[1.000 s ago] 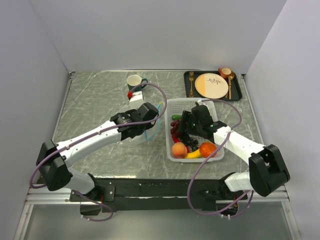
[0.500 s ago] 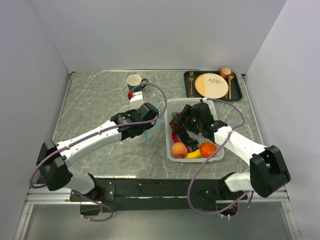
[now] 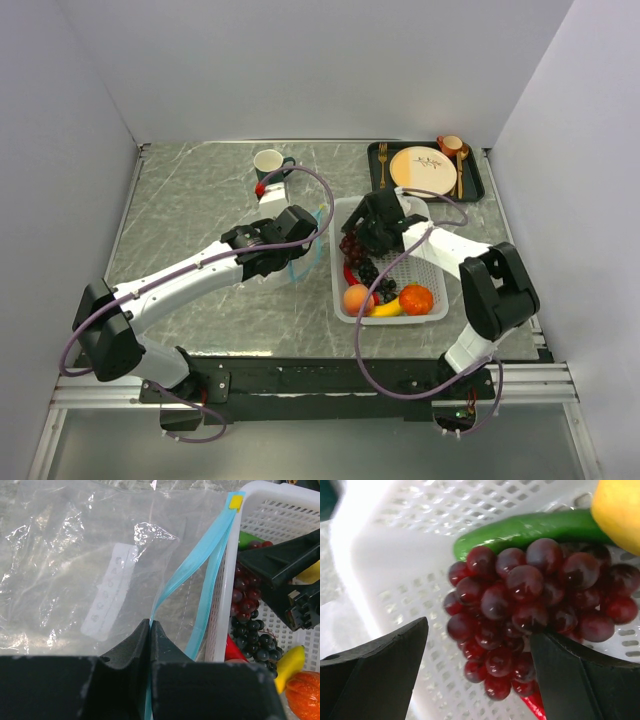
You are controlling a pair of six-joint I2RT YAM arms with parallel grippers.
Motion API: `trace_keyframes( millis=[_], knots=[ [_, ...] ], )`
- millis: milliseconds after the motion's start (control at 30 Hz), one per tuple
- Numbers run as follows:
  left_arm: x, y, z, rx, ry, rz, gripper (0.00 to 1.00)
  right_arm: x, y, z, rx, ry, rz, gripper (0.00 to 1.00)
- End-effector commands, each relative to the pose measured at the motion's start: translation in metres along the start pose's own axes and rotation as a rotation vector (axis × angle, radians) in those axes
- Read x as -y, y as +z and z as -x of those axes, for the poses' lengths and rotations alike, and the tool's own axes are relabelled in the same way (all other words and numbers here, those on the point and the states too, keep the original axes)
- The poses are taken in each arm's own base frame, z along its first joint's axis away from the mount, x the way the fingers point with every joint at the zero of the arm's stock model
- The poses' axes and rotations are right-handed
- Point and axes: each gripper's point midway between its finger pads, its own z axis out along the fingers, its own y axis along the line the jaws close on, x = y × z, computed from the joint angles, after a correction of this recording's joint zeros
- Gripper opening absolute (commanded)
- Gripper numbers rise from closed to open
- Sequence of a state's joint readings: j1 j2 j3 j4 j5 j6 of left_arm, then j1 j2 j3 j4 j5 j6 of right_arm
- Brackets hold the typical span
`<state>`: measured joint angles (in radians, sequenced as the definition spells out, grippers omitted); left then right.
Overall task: Place the food in the zip-top bag and seal the zipper
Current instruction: Pick up the fake fruit from the bin.
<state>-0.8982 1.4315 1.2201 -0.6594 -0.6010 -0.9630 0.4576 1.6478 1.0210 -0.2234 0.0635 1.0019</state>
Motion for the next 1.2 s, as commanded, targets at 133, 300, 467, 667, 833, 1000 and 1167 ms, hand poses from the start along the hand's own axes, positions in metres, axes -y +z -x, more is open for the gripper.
trace_keyframes(
  millis=[133,300,467,667,833,1000,1167],
  knots=[
    [0.003,-0.008,0.014,0.039,-0.017,-0.015,0.09,0.021,0.013,-0.005,-0.022,0.03,-0.1,0.87],
    [0.003,-0.006,0.012,0.033,-0.014,-0.014,0.09,0.034,0.022,-0.014,-0.049,-0.017,-0.135,0.74],
    [0.003,-0.007,0.012,0.032,-0.014,-0.012,0.09,0.028,0.019,-0.013,-0.031,-0.048,-0.067,0.47],
    [0.005,-0.007,0.013,0.029,-0.013,-0.02,0.09,0.012,-0.01,0.01,0.074,-0.105,0.018,0.25],
    [0.007,-0.007,0.014,0.031,-0.015,-0.025,0.09,-0.001,-0.048,0.024,0.181,-0.188,0.121,0.25],
    [0.008,-0.005,0.013,0.027,-0.017,-0.026,0.09,-0.014,-0.085,0.033,0.229,-0.288,0.203,0.27],
    [0.013,-0.004,0.015,0.024,-0.023,-0.034,0.09,-0.031,-0.112,0.023,0.202,-0.386,0.332,0.29]
  ],
)
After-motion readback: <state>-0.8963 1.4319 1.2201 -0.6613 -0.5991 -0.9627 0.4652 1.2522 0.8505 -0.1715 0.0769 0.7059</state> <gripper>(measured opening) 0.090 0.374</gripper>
